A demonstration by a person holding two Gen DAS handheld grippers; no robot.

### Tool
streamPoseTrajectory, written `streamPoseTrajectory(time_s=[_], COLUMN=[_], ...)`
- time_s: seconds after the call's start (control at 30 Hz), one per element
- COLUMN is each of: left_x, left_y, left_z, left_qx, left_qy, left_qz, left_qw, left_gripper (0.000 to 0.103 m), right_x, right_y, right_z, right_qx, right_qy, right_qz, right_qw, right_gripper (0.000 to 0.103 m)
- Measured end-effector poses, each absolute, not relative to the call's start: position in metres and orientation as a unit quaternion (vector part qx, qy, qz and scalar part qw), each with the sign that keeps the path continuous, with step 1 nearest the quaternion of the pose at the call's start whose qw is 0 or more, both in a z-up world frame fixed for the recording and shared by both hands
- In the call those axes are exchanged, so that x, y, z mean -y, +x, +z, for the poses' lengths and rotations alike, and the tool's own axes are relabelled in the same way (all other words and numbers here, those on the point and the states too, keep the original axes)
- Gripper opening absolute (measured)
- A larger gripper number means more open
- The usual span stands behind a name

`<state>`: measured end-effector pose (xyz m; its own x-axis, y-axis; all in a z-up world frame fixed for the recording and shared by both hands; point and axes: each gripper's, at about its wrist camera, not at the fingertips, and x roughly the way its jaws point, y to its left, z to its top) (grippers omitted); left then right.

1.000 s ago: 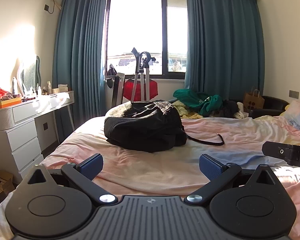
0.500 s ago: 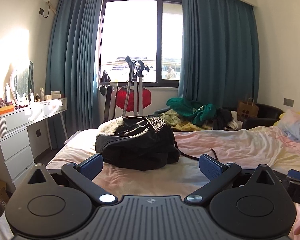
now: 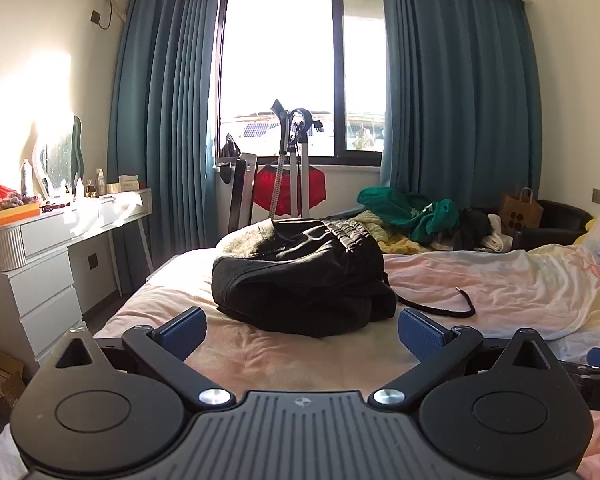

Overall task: Fold clothes
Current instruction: 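Reach the right gripper to the black sweatpants and grasp the ribbed cuff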

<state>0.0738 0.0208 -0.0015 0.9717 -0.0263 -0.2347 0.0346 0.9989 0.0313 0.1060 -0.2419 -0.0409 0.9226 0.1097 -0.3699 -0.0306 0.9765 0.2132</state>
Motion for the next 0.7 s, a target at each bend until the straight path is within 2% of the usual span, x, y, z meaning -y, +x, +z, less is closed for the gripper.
streamPoseTrajectory(time_s=[0.27,0.3,0.33,0.47,0.6,0.7], left_x=[-0.049,-0.051,-0.054,-0.062,-0.069,-0.060], left_y=[0.082,0.086,0.091,0.118,0.142,0.149], left_z=[-0.014,-0.018,-0.023,-0.045,-0.064,-0.076], left_qx=[-0.120,-0.124,-0.129,-0.148,-0.160,-0.155], left_qy=[0.006,-0.003,-0.011,-0.028,-0.042,-0.002], left_qz=[-0.024,-0.026,-0.027,-0.024,-0.024,-0.036], left_qw=[0.992,0.992,0.991,0.988,0.986,0.987], left_gripper=[0.103,0.103,0.103,0.103,0.103,0.103], right_x=[0.233,0.231,0.229,0.229,0.227,0.215], right_y=[0.280,0.299,0.322,0.408,0.473,0.505], right_z=[-0.045,-0.046,-0.048,-0.056,-0.069,-0.078], right_qx=[-0.236,-0.242,-0.250,-0.259,-0.265,-0.269], right_qy=[0.183,0.185,0.185,0.200,0.163,0.099], right_qz=[0.027,0.025,0.019,-0.012,0.010,0.027], right_qw=[0.954,0.952,0.950,0.945,0.950,0.958], right_gripper=[0.093,0.081,0.077,0.068,0.067,0.068])
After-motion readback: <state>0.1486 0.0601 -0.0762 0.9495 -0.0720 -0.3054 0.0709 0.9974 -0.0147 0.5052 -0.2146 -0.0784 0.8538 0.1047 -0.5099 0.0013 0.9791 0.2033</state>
